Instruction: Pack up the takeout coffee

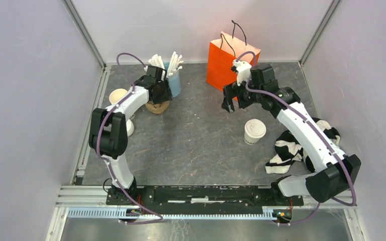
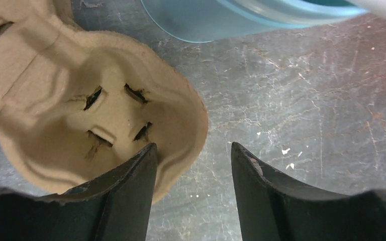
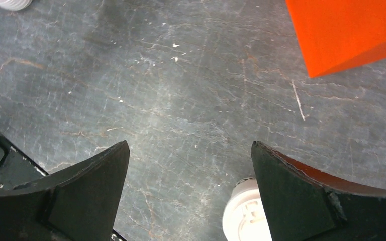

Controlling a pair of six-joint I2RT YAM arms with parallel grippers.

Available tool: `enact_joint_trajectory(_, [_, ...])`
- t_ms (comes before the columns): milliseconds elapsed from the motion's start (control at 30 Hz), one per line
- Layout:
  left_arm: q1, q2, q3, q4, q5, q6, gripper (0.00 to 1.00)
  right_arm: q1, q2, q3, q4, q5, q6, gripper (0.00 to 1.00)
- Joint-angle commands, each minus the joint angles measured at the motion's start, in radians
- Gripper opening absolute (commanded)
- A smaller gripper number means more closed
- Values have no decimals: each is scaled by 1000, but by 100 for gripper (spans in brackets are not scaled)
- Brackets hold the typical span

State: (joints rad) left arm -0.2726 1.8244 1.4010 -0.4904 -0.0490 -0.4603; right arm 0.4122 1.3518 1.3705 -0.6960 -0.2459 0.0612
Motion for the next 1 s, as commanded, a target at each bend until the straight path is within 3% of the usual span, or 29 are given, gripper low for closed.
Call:
enact_joint_trajectory(0, [1,28,0,104,-1,-45,61,53,-5,18,33,43,-54,98])
enact_joint_trajectory(500, [16,79,32,103,5,-36,45,89,-17,-1,33,78,-76,98])
enact_joint_trajectory(633, [16,69,31,101,-2,-33,35,94,-12,2,34,76,-74,98])
enact_joint_trajectory(967, [16,27,20,88,-3,-15,34,104,-11,-2,38,66,-73,98])
